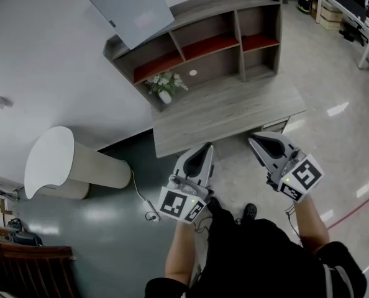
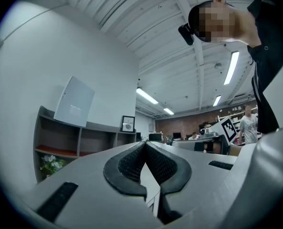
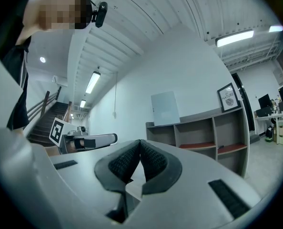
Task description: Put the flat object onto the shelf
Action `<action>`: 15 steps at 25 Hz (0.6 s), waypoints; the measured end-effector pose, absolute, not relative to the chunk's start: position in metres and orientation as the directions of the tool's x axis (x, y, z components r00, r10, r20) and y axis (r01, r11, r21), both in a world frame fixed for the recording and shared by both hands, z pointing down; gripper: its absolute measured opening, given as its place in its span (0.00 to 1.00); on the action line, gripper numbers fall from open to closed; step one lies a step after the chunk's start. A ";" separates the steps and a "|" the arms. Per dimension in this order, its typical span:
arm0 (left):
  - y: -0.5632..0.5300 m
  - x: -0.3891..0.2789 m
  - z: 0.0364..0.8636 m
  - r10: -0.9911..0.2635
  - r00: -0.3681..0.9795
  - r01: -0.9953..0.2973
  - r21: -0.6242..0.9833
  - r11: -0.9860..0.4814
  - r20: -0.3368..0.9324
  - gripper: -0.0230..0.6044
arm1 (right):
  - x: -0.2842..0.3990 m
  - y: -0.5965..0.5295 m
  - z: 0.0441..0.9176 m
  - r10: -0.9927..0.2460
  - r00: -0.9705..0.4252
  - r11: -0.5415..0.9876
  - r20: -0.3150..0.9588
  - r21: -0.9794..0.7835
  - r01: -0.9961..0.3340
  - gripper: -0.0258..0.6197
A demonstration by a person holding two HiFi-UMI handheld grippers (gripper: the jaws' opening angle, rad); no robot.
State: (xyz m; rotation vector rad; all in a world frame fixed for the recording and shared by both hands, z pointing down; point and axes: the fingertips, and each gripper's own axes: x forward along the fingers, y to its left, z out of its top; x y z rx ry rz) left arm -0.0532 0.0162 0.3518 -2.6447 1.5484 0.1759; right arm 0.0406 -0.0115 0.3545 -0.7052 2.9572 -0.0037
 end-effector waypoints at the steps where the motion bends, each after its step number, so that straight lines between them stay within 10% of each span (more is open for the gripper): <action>1: 0.017 -0.053 0.353 -0.864 0.486 -0.872 -0.002 -0.490 -0.132 0.06 | 0.041 -0.011 0.355 -0.452 -0.887 0.892 -0.097 -0.025 -0.452 0.06; 15: 0.022 -0.046 0.359 -0.856 0.503 -0.861 0.016 -0.509 -0.120 0.06 | 0.043 -0.008 0.359 -0.463 -0.883 0.886 -0.076 -0.008 -0.464 0.06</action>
